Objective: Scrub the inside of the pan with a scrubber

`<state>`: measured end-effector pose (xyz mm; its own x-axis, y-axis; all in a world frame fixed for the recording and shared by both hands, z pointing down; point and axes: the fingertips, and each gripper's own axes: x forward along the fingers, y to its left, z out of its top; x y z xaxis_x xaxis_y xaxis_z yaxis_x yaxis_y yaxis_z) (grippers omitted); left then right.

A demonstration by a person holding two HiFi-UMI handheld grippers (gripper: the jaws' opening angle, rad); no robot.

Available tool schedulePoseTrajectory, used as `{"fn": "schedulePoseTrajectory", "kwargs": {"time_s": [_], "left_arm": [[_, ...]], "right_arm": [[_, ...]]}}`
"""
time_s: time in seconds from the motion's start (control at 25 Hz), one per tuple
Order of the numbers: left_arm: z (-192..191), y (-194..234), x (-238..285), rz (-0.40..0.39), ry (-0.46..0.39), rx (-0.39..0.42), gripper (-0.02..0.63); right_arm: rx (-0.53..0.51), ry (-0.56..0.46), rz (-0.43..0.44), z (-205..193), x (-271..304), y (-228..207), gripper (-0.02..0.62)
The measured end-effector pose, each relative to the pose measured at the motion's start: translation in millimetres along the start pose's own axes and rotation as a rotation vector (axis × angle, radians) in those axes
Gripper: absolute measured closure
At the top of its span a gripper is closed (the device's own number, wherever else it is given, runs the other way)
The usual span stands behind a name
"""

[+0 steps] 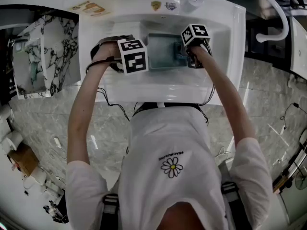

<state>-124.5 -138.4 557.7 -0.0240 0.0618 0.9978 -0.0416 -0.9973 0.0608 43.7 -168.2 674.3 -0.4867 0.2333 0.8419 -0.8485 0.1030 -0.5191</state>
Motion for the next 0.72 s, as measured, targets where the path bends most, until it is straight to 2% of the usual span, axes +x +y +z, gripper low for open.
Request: {"fn": "schedulePoseTrajectory", "kwargs": {"time_s": [0.2, 0.4, 0.56, 0.72], "left_arm": [[-0.1, 0.0, -0.1, -0.001, -0.003, -0.004, 0.466], [-0.3, -0.7, 0.2, -0.002, -0.003, -0.003, 0.466], [-0.3, -0.5, 0.0, -0.001, 0.002, 0.0, 0.466], [0.1, -0.3, -0.2, 0.002, 0.005, -0.002, 0.466]], "right_arm": [[-0.012, -0.009, 0.003, -0.9, 1.9, 11.1, 0.538], [0.034, -0.026, 0.115, 0.3, 2.5, 39.7, 0.54], [0.011, -0.037, 0.141, 1.6, 2.5, 60.6, 0.54], [0.028, -0.047, 0.214, 0.9, 3.3, 88.0, 0.54]]}}
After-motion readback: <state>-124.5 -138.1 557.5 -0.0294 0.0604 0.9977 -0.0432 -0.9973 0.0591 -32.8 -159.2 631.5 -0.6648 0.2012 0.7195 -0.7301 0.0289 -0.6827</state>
